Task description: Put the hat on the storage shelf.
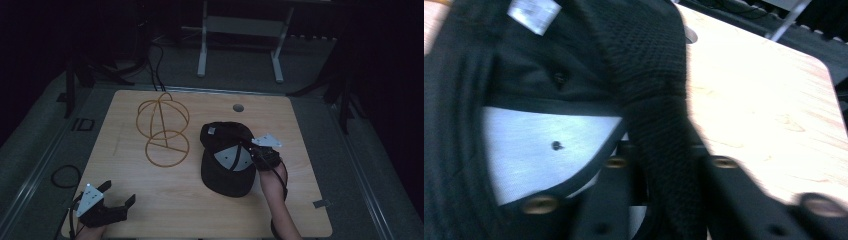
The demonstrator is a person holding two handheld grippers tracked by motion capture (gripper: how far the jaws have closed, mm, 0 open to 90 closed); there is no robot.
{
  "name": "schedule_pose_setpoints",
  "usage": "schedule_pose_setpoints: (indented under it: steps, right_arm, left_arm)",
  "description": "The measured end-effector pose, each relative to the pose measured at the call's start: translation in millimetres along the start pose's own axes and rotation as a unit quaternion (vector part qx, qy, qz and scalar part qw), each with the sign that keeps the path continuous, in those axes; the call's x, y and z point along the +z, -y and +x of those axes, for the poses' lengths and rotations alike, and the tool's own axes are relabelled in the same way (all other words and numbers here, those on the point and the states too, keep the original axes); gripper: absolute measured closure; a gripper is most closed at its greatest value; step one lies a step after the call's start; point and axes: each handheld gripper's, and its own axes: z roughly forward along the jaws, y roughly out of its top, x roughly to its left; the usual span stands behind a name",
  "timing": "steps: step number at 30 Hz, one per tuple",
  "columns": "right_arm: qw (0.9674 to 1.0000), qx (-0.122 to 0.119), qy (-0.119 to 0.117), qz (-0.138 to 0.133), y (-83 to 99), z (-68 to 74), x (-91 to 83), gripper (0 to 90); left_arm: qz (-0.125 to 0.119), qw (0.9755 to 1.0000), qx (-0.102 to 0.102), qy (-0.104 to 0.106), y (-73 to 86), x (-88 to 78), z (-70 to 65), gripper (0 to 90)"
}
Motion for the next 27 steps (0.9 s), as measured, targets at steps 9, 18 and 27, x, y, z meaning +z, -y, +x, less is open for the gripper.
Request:
schedule_pose_setpoints:
  steps: [9, 18, 27]
  right_arm:
    - [0.9994, -0.011, -0.007, -0.032, -4.8, 5.5, -7.7, 88.6]
    - [0.9940, -0.008, -0.036, -0.103, -29.5, 5.2, -40.8, 88.7]
    - [0.9901, -0.043, -0.055, -0.122, -47.2, 0.5, -60.3, 88.6]
  left_arm:
    - [0.002, 0.9999, -0.012, 0.003, 0.9, 1.7, 3.0, 1.0]
    - [0.003, 1.0000, -0.004, 0.001, -0.8, 1.5, -0.4, 1.0]
    - [0.006, 0.9998, -0.005, 0.021, -4.4, 3.6, -9.8, 1.0]
